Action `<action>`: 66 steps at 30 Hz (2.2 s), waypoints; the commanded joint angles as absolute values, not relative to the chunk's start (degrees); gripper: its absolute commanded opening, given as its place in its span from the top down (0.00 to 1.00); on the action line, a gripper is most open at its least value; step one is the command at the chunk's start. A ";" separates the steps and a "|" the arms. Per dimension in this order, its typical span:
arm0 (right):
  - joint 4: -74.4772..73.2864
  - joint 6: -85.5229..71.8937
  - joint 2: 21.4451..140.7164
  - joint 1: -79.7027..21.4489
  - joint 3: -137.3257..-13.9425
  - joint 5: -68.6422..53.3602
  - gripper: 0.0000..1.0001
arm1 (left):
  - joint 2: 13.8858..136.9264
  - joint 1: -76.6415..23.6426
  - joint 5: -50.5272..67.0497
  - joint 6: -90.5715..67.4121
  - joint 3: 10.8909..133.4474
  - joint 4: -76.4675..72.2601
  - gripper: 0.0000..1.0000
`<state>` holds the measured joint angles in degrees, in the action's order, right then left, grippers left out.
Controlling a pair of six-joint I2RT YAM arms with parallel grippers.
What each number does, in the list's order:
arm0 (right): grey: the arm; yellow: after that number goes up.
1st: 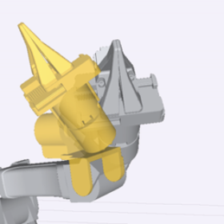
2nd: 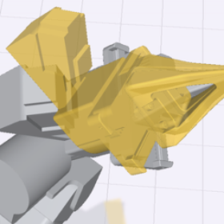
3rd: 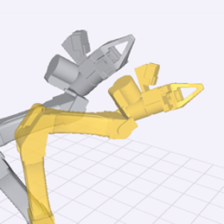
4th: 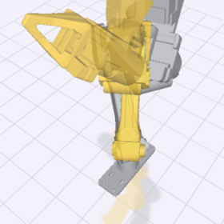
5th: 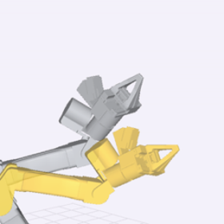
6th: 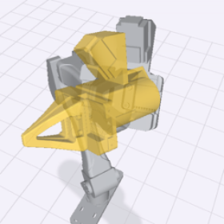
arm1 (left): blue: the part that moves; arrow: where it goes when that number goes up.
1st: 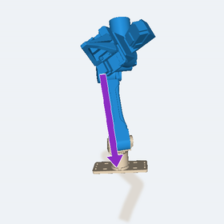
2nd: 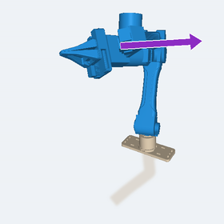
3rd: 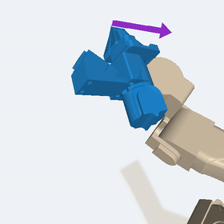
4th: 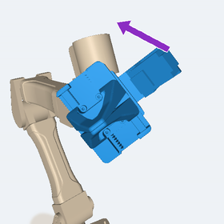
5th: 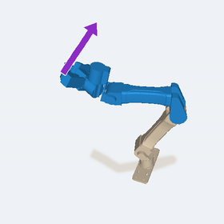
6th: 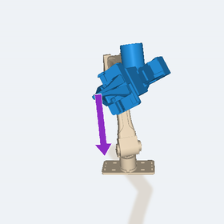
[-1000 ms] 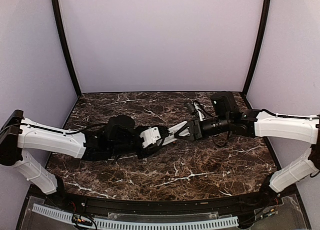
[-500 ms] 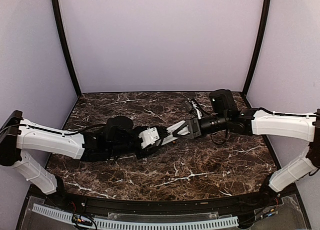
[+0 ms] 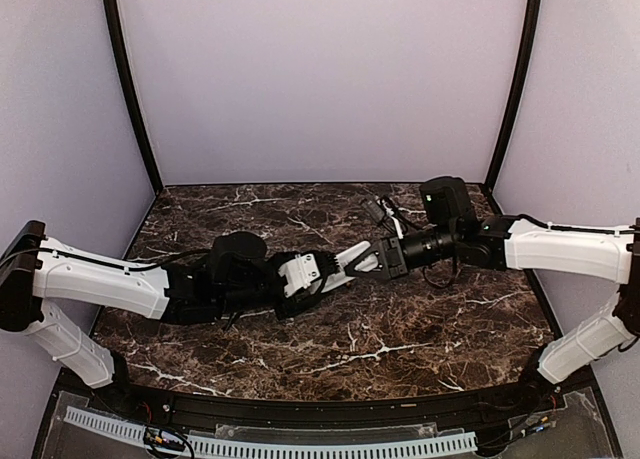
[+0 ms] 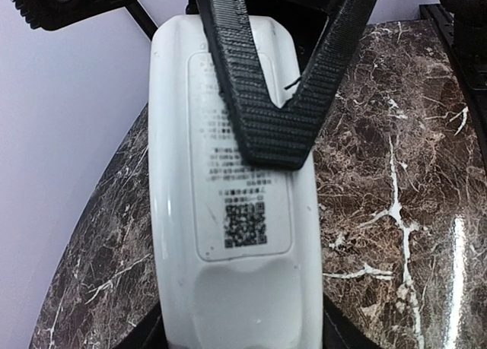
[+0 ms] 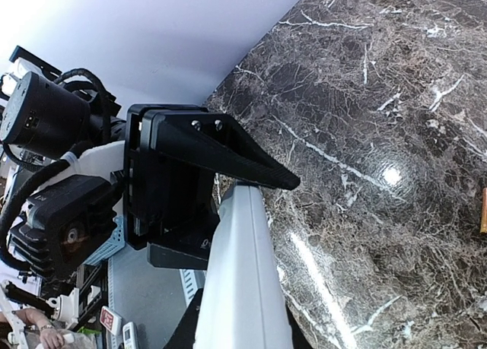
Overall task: Load the batteries into the remote control
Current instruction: Pass from the right arm to the left, then adjust the battery cover on the remote control without the battery cover.
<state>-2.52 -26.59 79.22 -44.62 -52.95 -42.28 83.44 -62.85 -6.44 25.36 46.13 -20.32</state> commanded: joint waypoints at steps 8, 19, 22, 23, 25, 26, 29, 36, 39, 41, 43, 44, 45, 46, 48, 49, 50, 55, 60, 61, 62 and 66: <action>-6.68 -24.87 76.05 -45.26 -55.31 -35.73 0.61 | 80.93 -62.98 -5.68 22.39 46.59 -23.05 1.00; -20.96 -24.13 65.44 -48.95 -60.78 -6.00 0.33 | 83.98 -63.02 -12.48 18.76 52.07 -14.37 1.00; -21.12 -24.62 65.93 -51.04 -61.73 -5.30 0.38 | 84.58 -63.03 -13.12 18.44 52.99 -13.62 1.00; -20.83 -24.69 66.49 -52.06 -62.18 -5.20 0.40 | 84.86 -63.02 -13.28 18.43 53.24 -13.40 1.00; -20.44 -24.89 68.02 -53.58 -63.39 -4.88 0.41 | 85.29 -63.02 -13.93 18.45 53.34 -12.88 1.00; -20.18 -25.02 68.91 -54.03 -64.04 -4.84 0.41 | 85.36 -63.02 -14.00 18.46 53.34 -12.67 1.00; -19.45 -25.70 70.95 -54.39 -65.22 -5.05 0.44 | 85.22 -63.03 -14.12 18.17 53.35 -12.49 1.00; -19.96 -26.45 74.18 -54.40 -66.95 -2.95 0.45 | 84.74 -63.18 -13.95 17.93 53.35 -12.39 1.00; -19.81 -26.86 75.27 -54.37 -67.24 -3.31 0.45 | 84.66 -63.24 -13.92 17.86 53.50 -12.32 1.00; -19.54 -27.36 76.01 -54.40 -67.37 -3.50 0.46 | 84.58 -63.28 -13.90 17.92 53.52 -12.31 1.00; -19.87 -27.71 76.46 -54.40 -67.57 -3.52 0.47 | 84.32 -63.32 -14.05 17.93 53.53 -12.45 1.00; -20.02 -27.84 76.68 -54.40 -67.60 -3.59 0.47 | 84.23 -63.35 -14.19 17.91 53.48 -12.55 1.00; -20.04 -28.09 76.80 -54.39 -67.55 -3.56 0.48 | 84.17 -63.36 -14.26 17.92 53.46 -12.74 1.00; -20.04 -28.24 76.89 -54.40 -67.45 -3.52 0.48 | 84.02 -63.37 -14.38 17.93 53.38 -12.83 1.00; -20.24 -28.38 77.14 -54.40 -67.33 -3.58 0.48 | 83.69 -63.43 -14.38 17.86 53.12 -13.22 1.00; -20.15 -28.43 77.35 -54.40 -67.27 -3.82 0.49 | 83.44 -63.49 -14.35 17.85 52.97 -13.59 1.00; -19.98 -28.51 77.51 -54.40 -67.22 -4.11 0.49 | 83.20 -63.51 -14.07 17.84 52.71 -13.82 1.00; -20.79 -28.74 78.99 -54.48 -67.53 -3.66 0.51 | 81.80 -63.63 -13.49 18.39 51.62 -15.64 1.00; -20.68 -27.63 79.81 -54.49 -67.54 -2.07 0.51 | 80.42 -63.80 -12.58 19.16 49.96 -17.40 1.00; -20.92 -27.27 80.21 -54.49 -67.78 -1.89 0.51 | 80.22 -63.85 -12.44 19.42 49.69 -17.53 1.00; -21.14 -26.81 80.74 -54.57 -68.14 -1.77 0.50 | 80.19 -63.88 -12.37 19.60 49.59 -17.76 1.00; -21.11 -25.48 81.57 -54.66 -69.10 -2.29 0.50 | 80.09 -64.13 -12.52 20.55 49.08 -18.05 1.00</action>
